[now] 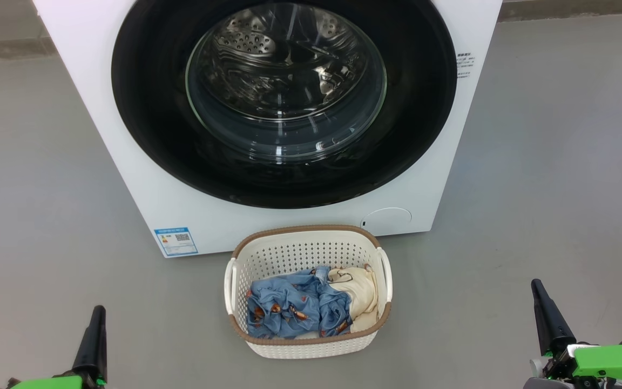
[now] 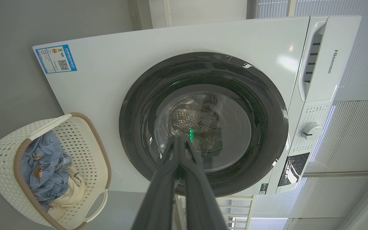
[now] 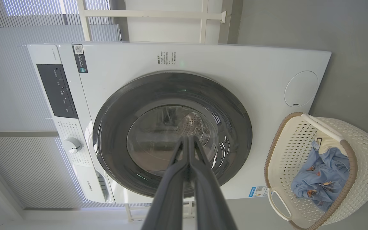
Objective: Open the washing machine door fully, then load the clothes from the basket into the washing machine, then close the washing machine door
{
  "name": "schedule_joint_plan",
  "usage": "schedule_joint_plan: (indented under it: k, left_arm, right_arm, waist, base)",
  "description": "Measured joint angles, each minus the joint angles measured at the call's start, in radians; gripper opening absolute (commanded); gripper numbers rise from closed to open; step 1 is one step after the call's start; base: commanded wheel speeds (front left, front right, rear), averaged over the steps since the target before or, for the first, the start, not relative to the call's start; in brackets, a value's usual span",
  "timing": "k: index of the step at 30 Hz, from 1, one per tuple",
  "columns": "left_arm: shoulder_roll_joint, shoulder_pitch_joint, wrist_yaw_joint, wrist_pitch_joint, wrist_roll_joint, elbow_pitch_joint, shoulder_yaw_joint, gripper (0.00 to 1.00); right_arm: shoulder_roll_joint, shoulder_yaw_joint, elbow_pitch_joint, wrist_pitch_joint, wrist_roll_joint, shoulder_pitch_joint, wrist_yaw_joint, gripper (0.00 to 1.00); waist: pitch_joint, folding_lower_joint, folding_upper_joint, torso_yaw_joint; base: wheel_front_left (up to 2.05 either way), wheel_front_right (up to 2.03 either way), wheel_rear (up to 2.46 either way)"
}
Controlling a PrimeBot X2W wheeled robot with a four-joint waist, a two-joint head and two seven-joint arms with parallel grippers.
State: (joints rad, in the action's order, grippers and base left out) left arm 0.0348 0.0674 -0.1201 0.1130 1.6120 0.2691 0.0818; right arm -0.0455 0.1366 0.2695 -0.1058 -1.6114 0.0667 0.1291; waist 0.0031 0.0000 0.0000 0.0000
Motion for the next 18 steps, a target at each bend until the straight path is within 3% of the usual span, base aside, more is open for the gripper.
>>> schedule_joint_plan:
  k: [18]
  left_arm:
    - [0.0, 0.0, 0.0, 0.0, 0.0, 0.0, 0.0, 0.0]
  right_arm:
    - [0.0, 0.0, 0.0, 0.0, 0.0, 0.0, 0.0, 0.0]
  waist:
    - [0.0, 0.0, 0.0, 0.0]
  base:
    - [0.0, 0.0, 0.0]
